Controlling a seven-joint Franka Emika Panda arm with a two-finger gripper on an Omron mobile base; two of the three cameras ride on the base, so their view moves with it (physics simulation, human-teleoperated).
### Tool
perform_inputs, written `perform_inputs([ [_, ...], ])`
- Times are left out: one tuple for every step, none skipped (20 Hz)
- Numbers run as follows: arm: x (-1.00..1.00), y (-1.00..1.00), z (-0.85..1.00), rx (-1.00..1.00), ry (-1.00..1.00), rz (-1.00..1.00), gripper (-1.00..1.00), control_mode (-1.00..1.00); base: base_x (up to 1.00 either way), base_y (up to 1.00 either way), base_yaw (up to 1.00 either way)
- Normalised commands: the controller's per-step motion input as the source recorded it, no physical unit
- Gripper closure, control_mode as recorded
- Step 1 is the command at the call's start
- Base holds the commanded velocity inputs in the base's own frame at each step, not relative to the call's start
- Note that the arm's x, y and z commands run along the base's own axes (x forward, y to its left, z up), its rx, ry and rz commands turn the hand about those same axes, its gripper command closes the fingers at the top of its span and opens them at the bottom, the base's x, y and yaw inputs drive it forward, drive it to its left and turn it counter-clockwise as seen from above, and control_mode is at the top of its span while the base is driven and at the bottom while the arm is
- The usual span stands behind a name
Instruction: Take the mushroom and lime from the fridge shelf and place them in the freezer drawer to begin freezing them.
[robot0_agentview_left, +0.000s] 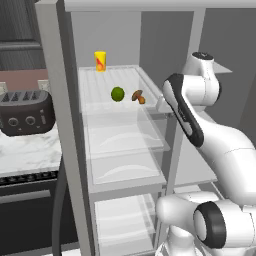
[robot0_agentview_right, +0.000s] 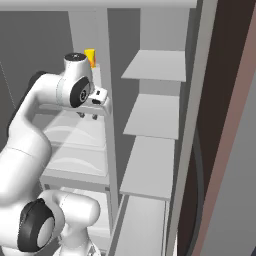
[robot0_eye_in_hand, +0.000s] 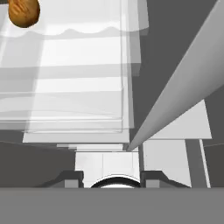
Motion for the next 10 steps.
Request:
perform_inputs([
  [-0.04, 0.0, 0.0, 0.0, 0.0, 0.0, -1.0, -1.0, 0.0, 0.0, 0.0],
  [-0.13, 0.0, 0.0, 0.0, -0.05, 0.0, -1.0, -1.0, 0.0, 0.0, 0.0],
  [-0.22, 0.01, 0.0, 0.0, -0.11, 0.0, -1.0, -1.0, 0.0, 0.0, 0.0],
  [-0.36, 0.12, 0.0, -0.03, -0.12, 0.0, -1.0, -1.0, 0.0, 0.0, 0.0],
  [-0.37, 0.21, 0.0, -0.05, -0.1, 0.01, -1.0, -1.0, 0.0, 0.0, 0.0],
  [-0.36, 0.3, 0.0, -0.08, -0.19, 0.01, -1.0, -1.0, 0.0, 0.0, 0.0],
  [-0.52, 0.29, 0.0, -0.09, -0.35, 0.01, -1.0, -1.0, 0.0, 0.0, 0.0],
  [-0.52, 0.26, 0.0, -0.08, -0.39, 0.0, -1.0, -1.0, 0.0, 0.0, 0.0],
  [-0.46, 0.25, 0.0, -0.07, -0.41, 0.0, -1.0, -1.0, 0.0, 0.0, 0.0],
  [-0.5, 0.16, 0.06, -0.06, -0.44, 0.01, -1.0, -1.0, 0.0, 0.0, 0.0],
])
